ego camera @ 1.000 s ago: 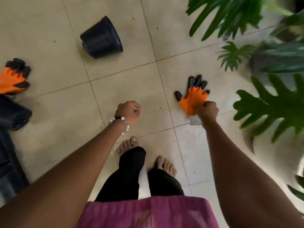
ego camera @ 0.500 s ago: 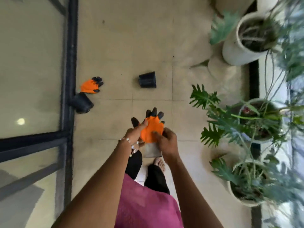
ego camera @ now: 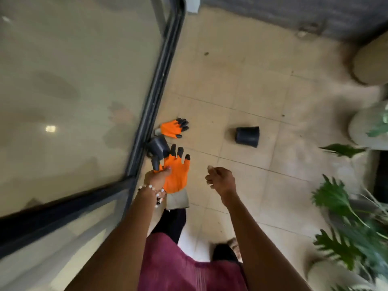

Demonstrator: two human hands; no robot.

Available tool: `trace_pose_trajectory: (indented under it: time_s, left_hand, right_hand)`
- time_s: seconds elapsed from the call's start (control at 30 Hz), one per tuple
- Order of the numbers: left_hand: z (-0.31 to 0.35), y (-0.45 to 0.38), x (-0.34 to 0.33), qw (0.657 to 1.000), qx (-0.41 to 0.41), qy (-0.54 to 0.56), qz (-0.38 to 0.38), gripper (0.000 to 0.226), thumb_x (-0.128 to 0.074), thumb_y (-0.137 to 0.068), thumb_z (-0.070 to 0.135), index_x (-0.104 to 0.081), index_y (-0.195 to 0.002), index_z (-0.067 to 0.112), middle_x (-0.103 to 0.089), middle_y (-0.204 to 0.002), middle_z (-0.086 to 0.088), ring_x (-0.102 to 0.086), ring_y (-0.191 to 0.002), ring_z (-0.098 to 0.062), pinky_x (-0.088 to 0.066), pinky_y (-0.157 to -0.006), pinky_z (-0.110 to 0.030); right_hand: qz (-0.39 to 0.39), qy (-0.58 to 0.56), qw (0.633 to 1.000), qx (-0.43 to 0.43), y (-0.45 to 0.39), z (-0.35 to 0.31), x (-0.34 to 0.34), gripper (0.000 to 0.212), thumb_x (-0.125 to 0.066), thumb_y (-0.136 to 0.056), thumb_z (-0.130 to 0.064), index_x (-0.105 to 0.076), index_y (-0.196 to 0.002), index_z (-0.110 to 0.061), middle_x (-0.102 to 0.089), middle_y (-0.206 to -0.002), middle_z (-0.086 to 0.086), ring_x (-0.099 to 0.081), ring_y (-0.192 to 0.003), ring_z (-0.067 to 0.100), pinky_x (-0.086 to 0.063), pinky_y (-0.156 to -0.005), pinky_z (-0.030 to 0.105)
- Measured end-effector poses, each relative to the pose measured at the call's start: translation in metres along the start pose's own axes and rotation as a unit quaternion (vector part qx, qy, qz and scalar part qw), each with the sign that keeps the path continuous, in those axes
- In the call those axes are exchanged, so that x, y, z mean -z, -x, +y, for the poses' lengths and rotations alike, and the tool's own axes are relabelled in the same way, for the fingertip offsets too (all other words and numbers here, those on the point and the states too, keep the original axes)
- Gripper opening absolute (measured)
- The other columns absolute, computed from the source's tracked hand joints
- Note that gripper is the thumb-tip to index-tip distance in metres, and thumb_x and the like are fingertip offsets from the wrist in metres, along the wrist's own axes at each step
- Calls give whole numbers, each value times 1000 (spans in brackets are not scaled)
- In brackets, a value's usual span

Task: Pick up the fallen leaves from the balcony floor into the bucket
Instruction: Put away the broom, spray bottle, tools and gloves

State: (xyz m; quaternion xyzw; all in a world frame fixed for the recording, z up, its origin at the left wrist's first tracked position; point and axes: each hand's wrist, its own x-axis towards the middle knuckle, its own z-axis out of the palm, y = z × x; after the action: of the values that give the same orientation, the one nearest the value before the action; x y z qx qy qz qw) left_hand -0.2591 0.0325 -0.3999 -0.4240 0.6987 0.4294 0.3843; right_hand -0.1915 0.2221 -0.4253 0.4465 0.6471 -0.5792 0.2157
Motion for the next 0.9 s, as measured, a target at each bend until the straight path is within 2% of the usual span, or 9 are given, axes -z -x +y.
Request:
trace_pose_trajectory:
  time_s: [0.07, 0.2, 0.27, 0.37, 0.43, 0.53, 0.63, 0.73, 0.9]
  left_hand:
    - [21, -33, 21, 999, -27, -20, 32, 41, -71, -88, 31, -66, -111, -2, -67, -101, -17, -65, -81, -31, -47, -57, -30]
    - [47, -106, 43, 996, -51, -16, 67, 62, -74, -80, 40, -59, -122, -3, -60, -115, -36, -60, -101, -53, -50, -80, -57]
    - [51, -152, 48, 996, -50, 6, 78, 68, -76, -73, 44, -60, -121, -2, -63, -109, -34, -64, -84, -45, -50, -70, -49]
    - [61, -213, 43, 995, -37, 30, 90, 40, -72, -85, 33, -64, -98, -4, -63, -87, -25, -56, -67, -30, -45, -66, -35]
    - [70, -250, 32, 995, -41, 51, 81, 39, -72, -85, 33, -62, -98, -3, -62, -82, -21, -58, -66, -31, -49, -66, -34]
    - [72, -309, 15, 990, -52, 87, 95, 61, -78, -63, 49, -67, -105, 6, -68, -104, -24, -66, -94, -43, -53, -79, -45]
    - [76, -345, 2, 987, -62, 114, 97, 26, -76, -80, 35, -65, -94, 16, -68, -110, -17, -65, -104, -38, -50, -94, -54]
    - [82, -360, -9, 981, -76, 142, 106, 9, -69, -89, 23, -61, -89, 21, -65, -110, -10, -61, -110, -33, -47, -99, -53]
    - [90, -354, -12, 976, -79, 158, 125, 9, -67, -91, 21, -61, -97, 19, -65, -113, -12, -62, -110, -32, -48, -99, -53]
  right_hand:
    - [-12, 8, 1000, -18, -41, -12, -25, 31, -64, -91, -38, -67, -83, -8, -69, -71, 7, -62, -62, 17, -50, -62, 31]
    - [-43, -3, 997, -57, -129, -26, -80, 20, -68, -89, -26, -63, -76, -11, -64, -69, 10, -54, -53, 17, -39, -46, 21]
    - [-62, 16, 996, -66, -177, -26, -106, 12, -70, -86, -18, -65, -82, -8, -64, -71, 12, -55, -56, 20, -40, -47, 22]
    - [-59, 125, 990, -31, -255, -20, -141, 25, -70, -84, -16, -64, -107, -7, -69, -89, 16, -65, -76, 27, -52, -67, 33]
    - [-62, 308, 948, 50, -302, -14, -160, 44, -69, -84, -14, -55, -125, -13, -64, -113, 16, -60, -105, 31, -47, -86, 35]
    - [-70, 546, 820, 153, -354, -5, -180, 73, -68, -85, -12, -31, -145, -31, -33, -145, 15, -31, -133, 36, -38, -100, 46]
    - [-69, 647, 728, 217, -389, 12, -195, 81, -65, -88, -18, -17, -148, -43, -6, -156, 13, -14, -140, 39, -31, -106, 53]
    - [-26, 657, 697, 285, -412, 22, -200, 64, -55, -93, -22, -25, -146, -43, -15, -152, 14, -22, -135, 39, -33, -104, 53]
    - [-6, 670, 663, 334, -413, 11, -185, 36, -50, -92, -14, -60, -124, -26, -44, -132, 8, -34, -123, 37, -32, -98, 52]
